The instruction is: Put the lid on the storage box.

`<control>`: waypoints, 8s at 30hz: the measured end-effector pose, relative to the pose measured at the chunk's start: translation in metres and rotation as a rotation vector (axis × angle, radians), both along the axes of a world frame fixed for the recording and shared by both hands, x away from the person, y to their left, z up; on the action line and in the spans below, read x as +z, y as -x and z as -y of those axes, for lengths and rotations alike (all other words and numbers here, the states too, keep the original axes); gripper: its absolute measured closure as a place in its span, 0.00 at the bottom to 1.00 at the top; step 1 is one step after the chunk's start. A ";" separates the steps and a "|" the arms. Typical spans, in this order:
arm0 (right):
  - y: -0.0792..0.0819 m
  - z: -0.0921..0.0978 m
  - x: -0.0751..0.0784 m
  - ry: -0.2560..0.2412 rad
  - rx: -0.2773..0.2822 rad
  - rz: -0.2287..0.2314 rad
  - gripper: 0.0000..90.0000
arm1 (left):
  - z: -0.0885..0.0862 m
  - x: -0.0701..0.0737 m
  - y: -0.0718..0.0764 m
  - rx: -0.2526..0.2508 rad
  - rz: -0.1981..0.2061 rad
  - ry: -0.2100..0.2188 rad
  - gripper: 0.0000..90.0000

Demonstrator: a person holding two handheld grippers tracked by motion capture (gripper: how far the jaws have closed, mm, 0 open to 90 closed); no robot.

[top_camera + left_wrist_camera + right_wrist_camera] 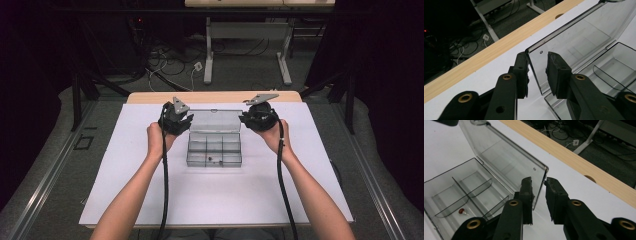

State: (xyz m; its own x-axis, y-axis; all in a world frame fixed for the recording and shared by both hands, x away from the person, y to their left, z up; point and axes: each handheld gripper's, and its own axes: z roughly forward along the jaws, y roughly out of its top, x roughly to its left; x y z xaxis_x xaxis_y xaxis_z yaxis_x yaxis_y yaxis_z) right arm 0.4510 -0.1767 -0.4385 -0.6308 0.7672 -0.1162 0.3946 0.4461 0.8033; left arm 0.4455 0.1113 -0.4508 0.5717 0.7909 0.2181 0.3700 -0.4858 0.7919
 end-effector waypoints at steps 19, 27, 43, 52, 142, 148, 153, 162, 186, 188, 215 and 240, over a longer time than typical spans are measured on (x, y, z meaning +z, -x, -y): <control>0.006 -0.006 0.002 0.023 0.002 0.004 0.90 | -0.005 -0.001 0.008 -0.045 -0.009 0.013 0.78; 0.016 -0.005 -0.003 0.043 0.025 0.012 0.91 | -0.007 -0.005 0.018 -0.072 0.002 0.008 0.78; 0.035 -0.004 -0.011 0.066 0.054 0.034 0.90 | -0.010 -0.010 0.037 -0.113 -0.003 -0.037 0.77; 0.043 -0.005 -0.014 0.092 0.070 0.023 0.90 | -0.010 -0.011 0.045 -0.134 -0.003 -0.050 0.77; 0.084 0.009 -0.066 0.197 0.095 -0.159 0.47 | -0.021 -0.052 0.092 -0.187 -0.162 -0.132 0.14; 0.087 0.014 -0.064 0.148 0.112 -0.194 0.32 | -0.032 -0.050 0.094 -0.152 -0.184 -0.107 0.06; 0.092 0.017 -0.061 0.120 0.116 -0.215 0.23 | -0.038 -0.047 0.100 -0.150 -0.199 -0.094 0.02; 0.102 0.026 -0.055 0.074 0.108 -0.243 0.16 | -0.048 -0.045 0.115 -0.143 -0.213 -0.101 0.00; 0.143 0.048 -0.057 0.038 0.098 -0.252 0.06 | -0.078 -0.042 0.155 -0.115 -0.221 -0.119 0.00; 0.146 0.050 -0.058 0.040 0.098 -0.255 0.06 | -0.082 -0.043 0.158 -0.109 -0.221 -0.116 0.00; 0.183 0.080 -0.074 0.011 0.056 -0.260 0.03 | -0.101 -0.063 0.189 -0.078 -0.212 -0.106 0.00; 0.192 0.078 -0.078 0.018 0.075 -0.242 0.03 | -0.103 -0.067 0.194 -0.081 -0.199 -0.094 0.00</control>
